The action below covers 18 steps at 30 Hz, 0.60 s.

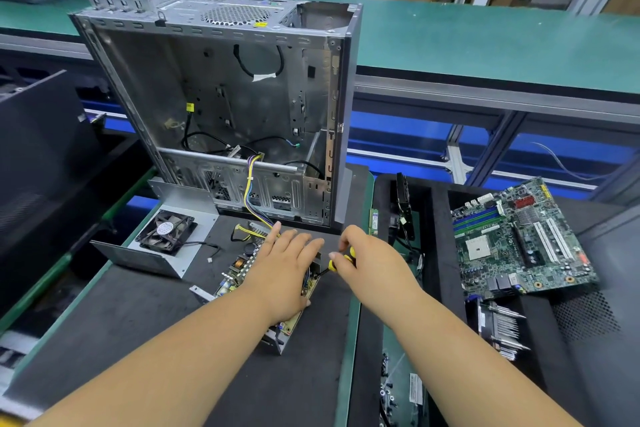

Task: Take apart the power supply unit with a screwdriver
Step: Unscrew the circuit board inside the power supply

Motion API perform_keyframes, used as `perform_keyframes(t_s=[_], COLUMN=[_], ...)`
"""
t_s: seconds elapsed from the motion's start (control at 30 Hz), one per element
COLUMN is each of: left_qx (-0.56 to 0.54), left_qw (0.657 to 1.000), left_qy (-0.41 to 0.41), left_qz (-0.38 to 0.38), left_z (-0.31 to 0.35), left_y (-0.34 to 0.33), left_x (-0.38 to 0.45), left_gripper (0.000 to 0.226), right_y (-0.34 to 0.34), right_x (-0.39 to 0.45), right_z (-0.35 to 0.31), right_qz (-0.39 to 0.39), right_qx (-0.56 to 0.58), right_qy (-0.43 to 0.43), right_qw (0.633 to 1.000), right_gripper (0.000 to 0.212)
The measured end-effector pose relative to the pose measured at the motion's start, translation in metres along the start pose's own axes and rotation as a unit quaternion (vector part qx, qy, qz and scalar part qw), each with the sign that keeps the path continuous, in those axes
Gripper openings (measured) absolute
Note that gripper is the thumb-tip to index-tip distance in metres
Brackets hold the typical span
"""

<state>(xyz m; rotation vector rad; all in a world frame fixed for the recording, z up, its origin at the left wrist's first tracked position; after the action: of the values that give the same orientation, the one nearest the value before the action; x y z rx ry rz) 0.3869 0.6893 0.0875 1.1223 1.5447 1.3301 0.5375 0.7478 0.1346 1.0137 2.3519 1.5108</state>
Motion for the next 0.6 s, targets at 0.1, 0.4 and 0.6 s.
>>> perform_keyframes(t_s=[0.1, 0.4, 0.6], left_qx=[-0.012, -0.121, -0.203], left_qw=[1.0, 0.99, 0.974], left_qy=[-0.011, -0.058, -0.073], left_qz=[0.001, 0.051, 0.068], left_z=[-0.003, -0.006, 0.014], left_y=[0.0, 0.016, 0.032], left_x=[-0.001, -0.014, -0.022], left_gripper=[0.107, 0.094, 0.058], right_y=[0.002, 0.019, 0.053], right_x=[-0.004, -0.019, -0.04], right_z=[-0.001, 0.005, 0.018], right_qz=[0.007, 0.048, 0.149], right_qx=[0.006, 0.038, 0.103], right_qy=[-0.005, -0.048, -0.093], right_qw=[1.0, 0.997, 0.979], right_gripper=[0.018, 0.018, 0.018])
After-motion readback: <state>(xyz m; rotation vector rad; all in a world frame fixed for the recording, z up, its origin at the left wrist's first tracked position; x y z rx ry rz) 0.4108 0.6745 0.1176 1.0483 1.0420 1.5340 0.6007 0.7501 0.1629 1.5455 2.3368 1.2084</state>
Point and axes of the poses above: each hand's wrist, its own x-axis towards the middle knuckle, its own y-axis out of the back of the hand, z = x × y, the point moved 3 cm from there along x, towards the middle knuckle, and after that the axes turned 15 degrees about y, right-handed, at the moved point
